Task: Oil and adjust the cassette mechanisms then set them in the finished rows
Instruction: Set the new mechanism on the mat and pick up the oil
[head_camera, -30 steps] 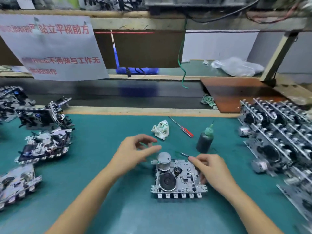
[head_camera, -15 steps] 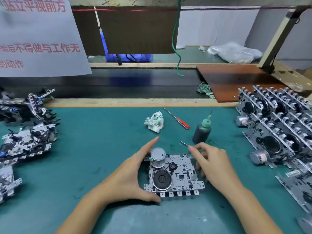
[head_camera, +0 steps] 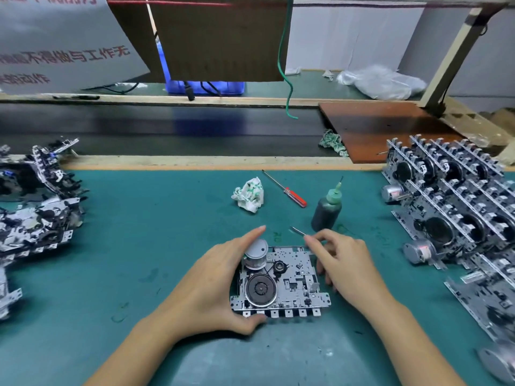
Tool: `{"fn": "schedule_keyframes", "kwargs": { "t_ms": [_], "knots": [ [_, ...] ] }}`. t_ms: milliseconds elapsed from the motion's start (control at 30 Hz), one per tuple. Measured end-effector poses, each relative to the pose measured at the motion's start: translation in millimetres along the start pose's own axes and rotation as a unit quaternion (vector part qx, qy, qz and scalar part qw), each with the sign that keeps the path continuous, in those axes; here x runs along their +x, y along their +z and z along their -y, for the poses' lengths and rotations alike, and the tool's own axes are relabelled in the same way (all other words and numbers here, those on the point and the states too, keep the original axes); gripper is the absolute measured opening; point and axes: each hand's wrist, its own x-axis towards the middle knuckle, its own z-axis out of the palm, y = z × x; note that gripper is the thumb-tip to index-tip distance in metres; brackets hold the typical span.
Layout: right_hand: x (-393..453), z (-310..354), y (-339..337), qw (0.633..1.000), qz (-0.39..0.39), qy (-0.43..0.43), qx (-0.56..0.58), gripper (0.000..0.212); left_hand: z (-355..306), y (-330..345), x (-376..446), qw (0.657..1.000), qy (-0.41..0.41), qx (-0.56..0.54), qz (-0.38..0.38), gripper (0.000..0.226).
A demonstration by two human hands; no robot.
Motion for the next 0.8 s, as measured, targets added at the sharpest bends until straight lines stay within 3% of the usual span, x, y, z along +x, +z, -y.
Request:
{"fn": "schedule_keyframes", "kwargs": {
  "t_ms": [133, 200, 267, 367, 433, 500, 567, 700, 800],
  "knots": [
    [-2.0, 1.3, -0.4, 0.998, -0.051, -0.019, -0.027, 0.025, 5.8, -0.4, -1.1, 0.998, -0.009, -0.059, 0.032, 0.118],
    [-3.4, 5.0, -2.8, 0.992, -0.096, -0.062, -0.053, 0.021, 8.3, 0.1, -1.5, 0.998, -0.012, -0.061, 0.029, 0.118],
    [-6.6, 12.4, -6.3, 0.99, -0.088, -0.108, -0.035, 0.023, 7.7, 0.5, -2.5, 0.997, -0.025, -0.065, 0.03, 0.119],
    [-7.7, 23.1, -12.3, 0.989, 0.009, -0.148, -0.017, 0.042, 9.8, 0.4, -3.0, 0.997, -0.022, -0.067, 0.025, 0.123],
    [-9.0, 27.0, -17.5, 0.977, 0.134, -0.147, -0.078, 0.076, 10.6, 0.4, -3.5, 0.998, -0.019, -0.063, 0.024, 0.124],
    [-12.0, 30.1, -20.9, 0.945, 0.236, -0.153, -0.167, 0.109, 9.9, 1.1, -4.2, 0.998, -0.009, -0.059, 0.025, 0.127],
    [-15.2, 31.0, -18.5, 0.911, 0.251, -0.196, -0.263, 0.125, 11.2, 2.7, -5.6, 0.998, -0.003, -0.056, 0.02, 0.129],
    [-14.5, 40.1, -11.7, 0.877, 0.2, -0.229, -0.373, 0.126, 12.6, 6.4, -3.3, 0.999, 0.002, -0.05, 0.012, 0.126],
    [-7.6, 47.8, -8.7, 0.86, 0.186, -0.24, -0.409, 0.106, 12.7, 7.5, -4.6, 1.0, 0.0, -0.03, 0.003, 0.125]
  ]
}}
